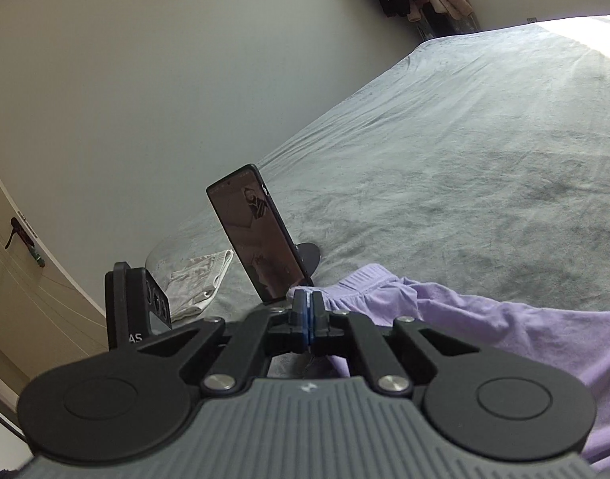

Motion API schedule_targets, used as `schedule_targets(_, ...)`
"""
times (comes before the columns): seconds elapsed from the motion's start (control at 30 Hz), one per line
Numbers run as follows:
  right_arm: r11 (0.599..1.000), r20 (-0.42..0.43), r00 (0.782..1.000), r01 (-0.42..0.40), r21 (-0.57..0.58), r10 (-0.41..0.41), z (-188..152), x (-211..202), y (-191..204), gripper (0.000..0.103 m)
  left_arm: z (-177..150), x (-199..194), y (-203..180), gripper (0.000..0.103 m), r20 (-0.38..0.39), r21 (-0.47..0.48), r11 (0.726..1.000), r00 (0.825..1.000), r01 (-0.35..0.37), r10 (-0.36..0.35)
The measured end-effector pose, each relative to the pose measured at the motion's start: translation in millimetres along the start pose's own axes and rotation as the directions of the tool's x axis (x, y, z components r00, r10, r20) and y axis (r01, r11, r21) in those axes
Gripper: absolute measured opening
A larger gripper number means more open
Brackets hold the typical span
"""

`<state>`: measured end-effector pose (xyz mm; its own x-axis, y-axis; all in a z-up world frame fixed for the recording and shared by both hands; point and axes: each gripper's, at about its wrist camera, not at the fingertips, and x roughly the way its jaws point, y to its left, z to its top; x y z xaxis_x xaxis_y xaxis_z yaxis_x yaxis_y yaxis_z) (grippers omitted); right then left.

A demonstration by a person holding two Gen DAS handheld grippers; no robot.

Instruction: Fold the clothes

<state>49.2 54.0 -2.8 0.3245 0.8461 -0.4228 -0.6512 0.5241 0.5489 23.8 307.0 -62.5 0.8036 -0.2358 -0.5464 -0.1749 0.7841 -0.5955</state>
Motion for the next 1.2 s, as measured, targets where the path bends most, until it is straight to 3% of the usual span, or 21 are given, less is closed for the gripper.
schedule_targets(0.2,1.000,-0.108,0.994,0.025,0.009,-0.024,-35,31,4,0.003,2,-27,21,0.012,0.007,-0.049,0.998,1.000,0.025,-0.024)
schedule_targets(0.3,0.999,-0.158,0.987,0.042,0.024,-0.037,-46,41,6,0.005,3,-32,20,0.028,-0.010,-0.045,0.999,0.999,0.031,-0.031)
schedule_targets(0.4,0.998,-0.174,0.984,0.049,0.038,-0.042,-50,36,13,0.013,3,-34,18,0.042,-0.032,-0.034,0.998,0.998,0.044,-0.045)
schedule_targets(0.67,0.983,-0.133,0.978,0.172,0.059,-0.163,-47,-22,19,0.016,-5,-32,6,0.043,-0.103,-0.040,0.999,0.995,0.004,-0.008)
schedule_targets(0.77,0.965,-0.122,0.965,0.243,0.097,-0.230,-48,-49,14,0.040,-8,-33,2,0.043,-0.110,-0.059,0.998,0.994,-0.020,0.014)
schedule_targets(0.9,0.923,-0.130,0.934,0.350,0.162,-0.332,-49,-85,7,0.042,-15,-36,-3,0.043,-0.117,-0.088,0.995,0.992,-0.052,0.041)
schedule_targets(0.97,0.879,-0.137,0.907,0.421,0.225,-0.399,-47,-102,-1,0.042,-18,-38,-7,0.042,-0.118,-0.088,0.995,0.992,-0.057,0.046)
schedule_targets(1.03,0.838,-0.130,0.893,0.450,0.309,-0.431,-45,-116,-11,0.042,-21,-40,-9,0.040,-0.113,-0.082,0.995,0.992,-0.062,0.053)
schedule_targets(1.2,0.723,-0.059,0.908,0.368,0.586,-0.415,-55,-130,-50,0.042,-23,-45,-1,0.038,-0.109,-0.150,0.988,0.994,-0.032,0.016)
